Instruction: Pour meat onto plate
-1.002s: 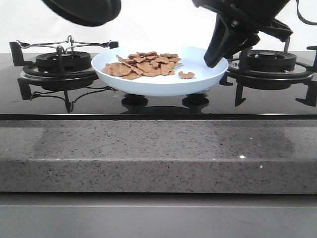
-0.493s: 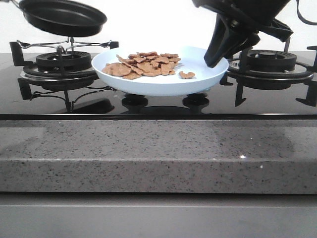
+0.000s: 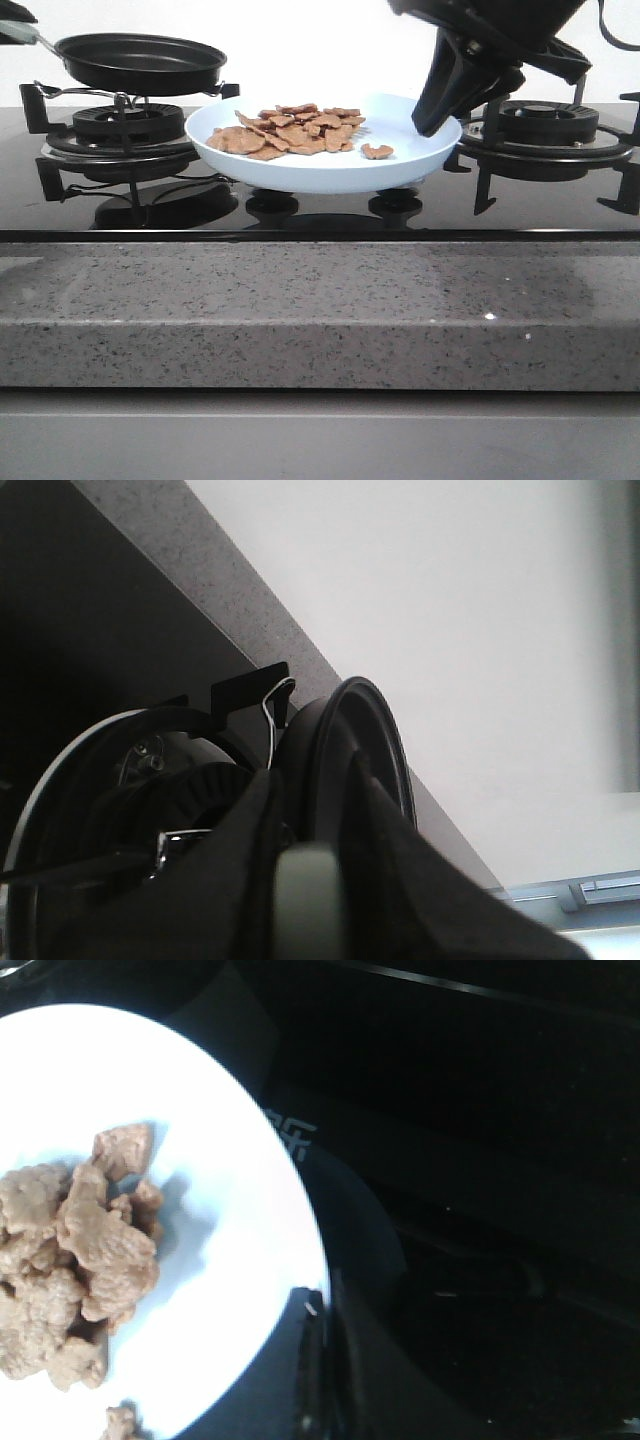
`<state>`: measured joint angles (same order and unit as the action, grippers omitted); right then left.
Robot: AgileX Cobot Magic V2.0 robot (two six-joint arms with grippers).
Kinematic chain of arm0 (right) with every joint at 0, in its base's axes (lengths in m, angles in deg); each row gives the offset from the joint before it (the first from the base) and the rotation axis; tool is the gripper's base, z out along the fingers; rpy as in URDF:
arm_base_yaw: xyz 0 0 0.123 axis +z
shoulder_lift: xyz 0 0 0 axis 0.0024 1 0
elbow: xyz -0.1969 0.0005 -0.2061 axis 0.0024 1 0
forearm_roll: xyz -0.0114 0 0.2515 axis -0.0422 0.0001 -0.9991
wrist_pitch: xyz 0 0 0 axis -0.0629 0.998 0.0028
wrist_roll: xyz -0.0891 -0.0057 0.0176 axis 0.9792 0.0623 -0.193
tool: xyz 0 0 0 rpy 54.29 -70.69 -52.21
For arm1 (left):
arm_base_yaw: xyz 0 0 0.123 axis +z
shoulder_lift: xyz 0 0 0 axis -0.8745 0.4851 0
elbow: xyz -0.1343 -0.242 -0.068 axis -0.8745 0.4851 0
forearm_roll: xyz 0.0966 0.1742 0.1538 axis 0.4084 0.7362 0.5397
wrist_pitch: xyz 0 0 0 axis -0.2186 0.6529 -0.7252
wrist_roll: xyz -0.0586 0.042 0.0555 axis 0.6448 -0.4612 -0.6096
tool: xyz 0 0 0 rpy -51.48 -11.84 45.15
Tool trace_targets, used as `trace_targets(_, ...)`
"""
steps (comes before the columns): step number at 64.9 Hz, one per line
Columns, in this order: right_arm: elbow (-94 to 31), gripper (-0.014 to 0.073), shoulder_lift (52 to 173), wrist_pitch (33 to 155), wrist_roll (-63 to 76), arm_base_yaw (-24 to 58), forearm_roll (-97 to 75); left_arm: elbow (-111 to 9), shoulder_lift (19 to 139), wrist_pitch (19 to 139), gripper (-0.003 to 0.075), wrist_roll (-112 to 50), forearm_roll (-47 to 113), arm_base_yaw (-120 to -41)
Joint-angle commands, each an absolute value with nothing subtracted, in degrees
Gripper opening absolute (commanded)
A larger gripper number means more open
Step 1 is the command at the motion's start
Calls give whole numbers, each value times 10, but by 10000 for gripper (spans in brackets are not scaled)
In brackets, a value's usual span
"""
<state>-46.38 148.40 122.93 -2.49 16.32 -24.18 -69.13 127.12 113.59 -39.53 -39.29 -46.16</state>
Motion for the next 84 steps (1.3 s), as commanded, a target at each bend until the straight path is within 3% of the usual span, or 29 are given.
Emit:
trace_targets(1, -478, -113, 1467, 1214, -17, 163, -243, -712, 1246, 1156, 18, -389, -409, -461)
trace_targets(17, -478, -113, 1467, 1214, -17, 163, -243, -712, 1246, 1142, 356, -389, -400, -459)
trace_targets(27, -478, -113, 1467, 1214, -17, 163, -243, -712, 1246, 1150, 479, -389, -385, -452)
trace_targets(59, -478, -113, 1467, 1214, -17, 163, -243, -712, 1185, 1237, 502, -376, -296, -362)
trace_targets(72, -478, -113, 1467, 1214, -17, 163, -243, -712, 1097, 1218, 501, -355, -170, -373)
trace_targets(84, -478, -113, 1467, 1215, -17, 163, -243, -710, 1004, 1166, 480, -274, 56, -435)
